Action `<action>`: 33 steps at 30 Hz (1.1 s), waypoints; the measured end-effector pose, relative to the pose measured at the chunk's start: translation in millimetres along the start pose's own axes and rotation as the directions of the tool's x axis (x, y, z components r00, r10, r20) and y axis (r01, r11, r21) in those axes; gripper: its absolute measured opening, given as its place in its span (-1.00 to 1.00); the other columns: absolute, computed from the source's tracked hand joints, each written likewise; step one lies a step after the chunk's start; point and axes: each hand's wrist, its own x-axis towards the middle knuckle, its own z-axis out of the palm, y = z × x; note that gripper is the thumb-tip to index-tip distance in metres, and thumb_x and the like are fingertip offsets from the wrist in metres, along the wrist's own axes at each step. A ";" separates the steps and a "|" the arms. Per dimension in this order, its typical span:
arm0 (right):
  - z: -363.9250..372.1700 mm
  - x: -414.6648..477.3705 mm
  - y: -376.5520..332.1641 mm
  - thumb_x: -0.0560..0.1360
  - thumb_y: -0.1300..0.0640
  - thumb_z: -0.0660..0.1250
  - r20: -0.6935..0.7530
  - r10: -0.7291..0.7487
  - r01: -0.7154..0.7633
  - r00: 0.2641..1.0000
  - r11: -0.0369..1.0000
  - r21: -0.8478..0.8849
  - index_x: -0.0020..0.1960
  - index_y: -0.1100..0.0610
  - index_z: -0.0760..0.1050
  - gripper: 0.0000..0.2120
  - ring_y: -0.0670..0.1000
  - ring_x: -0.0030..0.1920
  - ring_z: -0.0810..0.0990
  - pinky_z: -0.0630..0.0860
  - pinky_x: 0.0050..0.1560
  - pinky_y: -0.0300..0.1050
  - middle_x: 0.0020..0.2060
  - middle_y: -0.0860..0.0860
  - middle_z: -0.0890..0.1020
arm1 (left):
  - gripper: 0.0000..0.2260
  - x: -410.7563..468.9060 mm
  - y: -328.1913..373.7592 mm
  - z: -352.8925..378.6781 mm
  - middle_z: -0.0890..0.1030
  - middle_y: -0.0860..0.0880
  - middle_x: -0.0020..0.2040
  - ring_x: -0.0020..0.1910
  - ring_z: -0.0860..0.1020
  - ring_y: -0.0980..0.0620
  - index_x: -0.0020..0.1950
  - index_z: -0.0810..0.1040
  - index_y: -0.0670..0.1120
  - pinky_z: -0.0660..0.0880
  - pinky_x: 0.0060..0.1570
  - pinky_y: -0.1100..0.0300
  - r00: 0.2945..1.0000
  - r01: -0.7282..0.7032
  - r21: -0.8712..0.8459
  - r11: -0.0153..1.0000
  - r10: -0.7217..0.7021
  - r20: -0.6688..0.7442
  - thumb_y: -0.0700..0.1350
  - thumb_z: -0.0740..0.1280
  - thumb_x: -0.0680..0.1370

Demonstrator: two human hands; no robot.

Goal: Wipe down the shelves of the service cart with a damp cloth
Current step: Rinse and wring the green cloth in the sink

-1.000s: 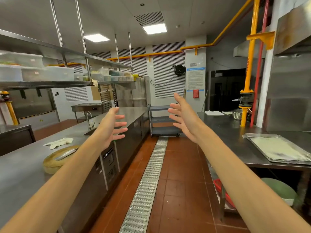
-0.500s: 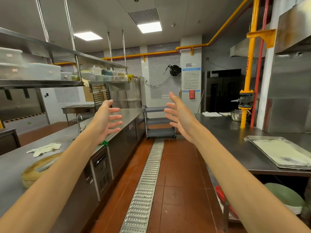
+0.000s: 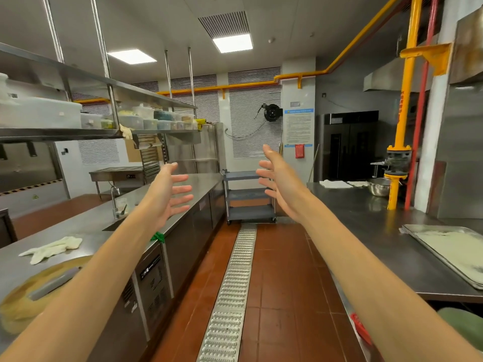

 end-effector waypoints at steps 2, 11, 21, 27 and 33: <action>2.1 20.5 5.6 0.57 -0.34 0.05 -0.002 0.005 -0.005 1.000 1.000 0.001 0.55 0.08 0.20 -0.30 0.12 0.47 0.32 0.19 0.50 0.19 0.47 0.08 0.36 | -0.55 18.7 -4.1 -0.1 0.59 -0.17 0.21 0.18 0.58 -0.17 0.27 0.54 -0.07 0.50 0.25 -0.16 1.000 0.000 0.002 1.000 0.000 -0.005 0.21 0.11 0.62; 1.0 127.7 43.5 0.58 -0.31 0.09 -0.033 -0.045 0.046 0.998 0.999 0.018 0.51 0.07 0.29 -0.36 0.05 0.41 0.40 0.20 0.50 0.16 0.42 0.04 0.44 | -0.55 111.4 -25.2 17.1 0.59 -0.17 0.22 0.19 0.58 -0.18 0.29 0.53 -0.08 0.50 0.26 -0.15 0.999 0.000 0.020 1.000 0.001 -0.045 0.19 0.10 0.64; -34.8 279.1 81.8 0.57 -0.32 0.10 0.033 -0.021 0.020 0.999 0.999 0.032 0.50 0.09 0.31 -0.34 0.07 0.41 0.39 0.21 0.47 0.11 0.40 0.03 0.45 | -0.57 254.7 -34.2 62.1 0.60 -0.16 0.20 0.15 0.59 -0.17 0.23 0.55 -0.07 0.51 0.23 -0.15 0.994 -0.004 0.025 1.000 0.007 -0.112 0.20 0.12 0.62; -54.1 357.8 103.8 0.56 -0.34 0.08 0.107 0.009 -0.019 0.994 0.996 0.088 0.51 0.08 0.28 -0.32 0.16 0.46 0.33 0.25 0.45 0.28 0.46 0.08 0.37 | -0.56 325.3 -40.9 87.7 0.60 -0.15 0.19 0.15 0.59 -0.17 0.23 0.56 -0.07 0.51 0.21 -0.14 0.989 0.001 0.030 1.000 0.003 -0.146 0.21 0.11 0.62; -61.5 413.2 137.6 0.56 -0.34 0.07 0.140 0.033 -0.050 0.990 0.992 0.117 0.48 0.08 0.32 -0.34 0.15 0.41 0.39 0.34 0.41 0.25 0.44 0.09 0.40 | -0.52 382.6 -60.6 98.2 0.58 -0.20 0.20 0.14 0.60 -0.18 0.27 0.54 -0.07 0.55 0.15 -0.12 0.987 0.028 -0.004 1.000 -0.029 -0.158 0.24 0.11 0.60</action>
